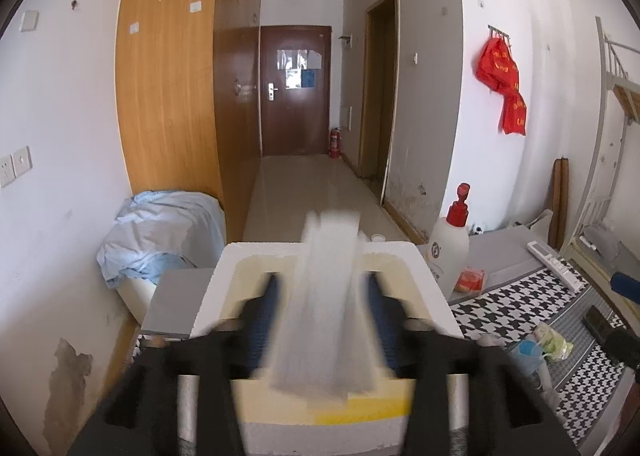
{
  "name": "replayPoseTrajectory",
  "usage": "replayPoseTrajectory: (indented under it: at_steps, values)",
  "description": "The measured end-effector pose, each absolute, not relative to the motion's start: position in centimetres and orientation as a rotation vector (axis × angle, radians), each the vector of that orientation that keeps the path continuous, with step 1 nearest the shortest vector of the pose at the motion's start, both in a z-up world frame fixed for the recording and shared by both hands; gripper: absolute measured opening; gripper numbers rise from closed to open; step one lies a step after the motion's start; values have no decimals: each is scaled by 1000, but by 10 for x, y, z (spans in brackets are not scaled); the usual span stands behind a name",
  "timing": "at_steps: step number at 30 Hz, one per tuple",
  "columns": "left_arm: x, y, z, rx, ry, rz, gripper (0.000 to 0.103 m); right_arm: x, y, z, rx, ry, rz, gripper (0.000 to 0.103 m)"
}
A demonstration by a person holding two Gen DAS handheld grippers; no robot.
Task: Organize soft objects
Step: 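Move the left tool over the foam box and open it to drop the tissue, then move both tools back over the table toward the grey sock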
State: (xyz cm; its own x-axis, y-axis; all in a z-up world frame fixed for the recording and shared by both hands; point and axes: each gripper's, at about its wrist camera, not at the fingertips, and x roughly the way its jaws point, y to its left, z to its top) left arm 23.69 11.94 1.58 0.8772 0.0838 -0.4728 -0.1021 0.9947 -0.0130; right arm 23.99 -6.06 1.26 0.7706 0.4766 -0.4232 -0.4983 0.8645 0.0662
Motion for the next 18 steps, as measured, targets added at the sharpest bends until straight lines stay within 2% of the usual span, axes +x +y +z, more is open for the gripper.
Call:
replayPoseTrajectory:
  at_steps: [4, 6, 9, 15, 18]
  values:
    - [233, 118, 18, -47, 474, 122, 71, 238, -67, 12, -44, 443, 522, 99]
    - [229, 117, 20, -61, 463, 122, 83, 237, -71, 12, -40, 442, 521, 99]
    - [220, 110, 26, -54, 434, 130, 91, 235, -79, 14, -34, 433, 517, 99]
    - [197, 92, 38, -30, 377, 110, 101, 227, -93, 18, -16, 419, 512, 99]
    - [186, 83, 44, -20, 355, 98, 102, 224, -98, 20, -13, 411, 509, 99]
